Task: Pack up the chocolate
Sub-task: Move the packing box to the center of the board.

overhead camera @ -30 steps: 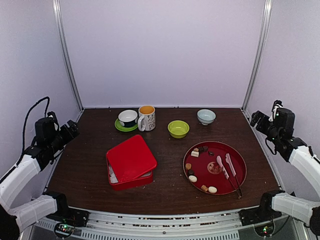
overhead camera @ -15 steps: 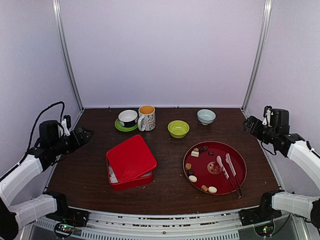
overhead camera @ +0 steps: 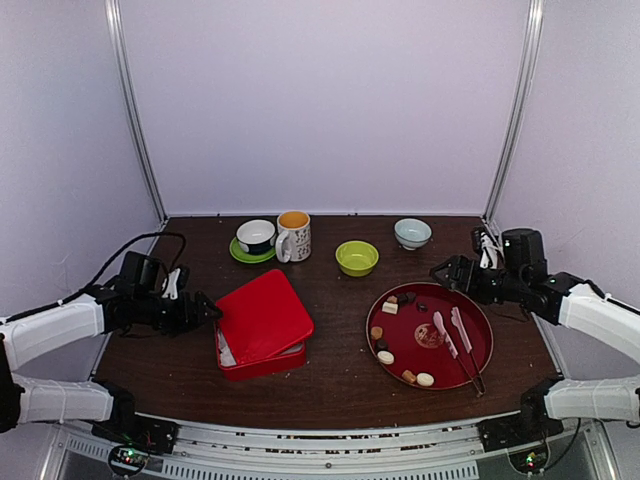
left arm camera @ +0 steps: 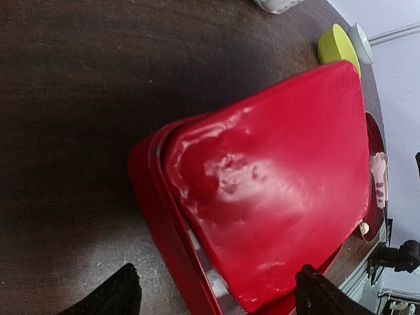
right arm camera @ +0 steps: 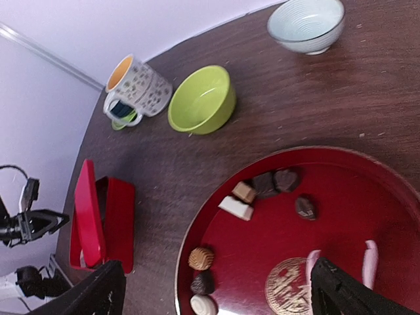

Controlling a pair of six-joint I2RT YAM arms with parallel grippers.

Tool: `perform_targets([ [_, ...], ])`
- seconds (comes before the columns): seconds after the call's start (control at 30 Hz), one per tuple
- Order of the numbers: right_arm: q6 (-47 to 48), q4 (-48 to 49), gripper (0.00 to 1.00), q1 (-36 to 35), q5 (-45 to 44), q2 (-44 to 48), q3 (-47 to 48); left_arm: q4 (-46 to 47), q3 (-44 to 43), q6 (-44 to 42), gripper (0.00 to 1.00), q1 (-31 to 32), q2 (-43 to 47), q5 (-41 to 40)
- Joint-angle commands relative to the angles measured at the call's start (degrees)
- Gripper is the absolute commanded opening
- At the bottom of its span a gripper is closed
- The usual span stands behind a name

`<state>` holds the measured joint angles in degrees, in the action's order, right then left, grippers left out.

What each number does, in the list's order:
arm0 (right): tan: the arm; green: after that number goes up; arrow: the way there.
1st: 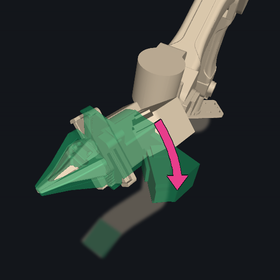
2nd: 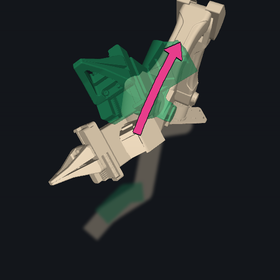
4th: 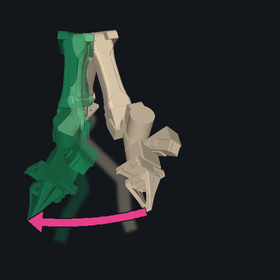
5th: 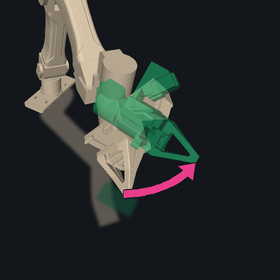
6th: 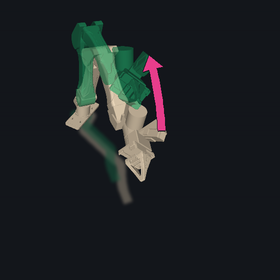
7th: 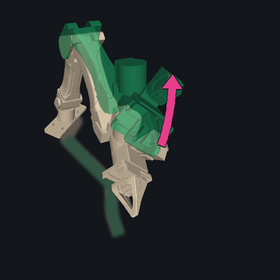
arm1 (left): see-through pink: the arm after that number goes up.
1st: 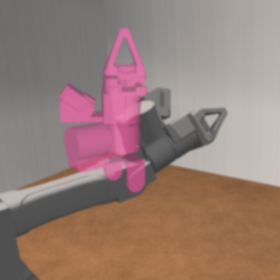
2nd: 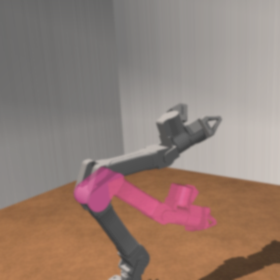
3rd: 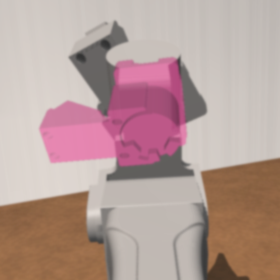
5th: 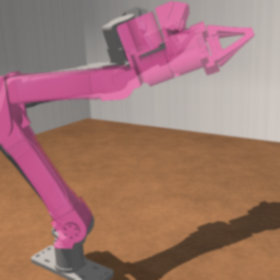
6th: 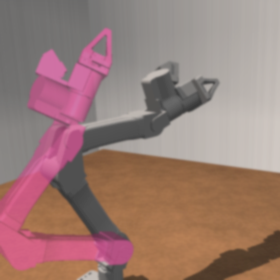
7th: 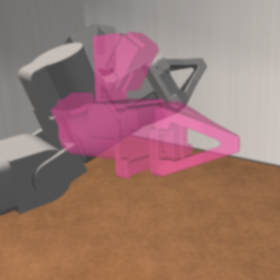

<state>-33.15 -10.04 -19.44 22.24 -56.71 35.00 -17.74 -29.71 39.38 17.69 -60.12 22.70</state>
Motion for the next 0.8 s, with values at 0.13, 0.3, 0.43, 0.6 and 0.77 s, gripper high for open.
perform_targets([
  [0.13,-3.88,10.04,0.97,-12.44,-1.0,-6.16,1.25,0.73,2.44,0.19,0.62,2.62,-0.52,-0.23],
  [0.3,-2.94,12.09,0.97,-18.45,-0.97,-13.68,5.34,4.5,4.7,1.06,0.42,3.61,-2.33,1.54],
  [0.43,-3.43,15.13,0.96,-21.79,-0.7,-18.53,7.71,6.09,5.19,1.09,0.39,4.13,-3.67,1.93],
  [0.6,-4.74,19.41,0.95,-24.0,0.54,-23.07,9.12,8.51,4.76,1.52,0.21,5.67,-5.13,3.36],
  [0.77,-5.22,21.16,0.94,-25.29,1.23,-25.65,9.59,17.4,6.0,4.7,0.2,7.86,-8.56,6.2],
])
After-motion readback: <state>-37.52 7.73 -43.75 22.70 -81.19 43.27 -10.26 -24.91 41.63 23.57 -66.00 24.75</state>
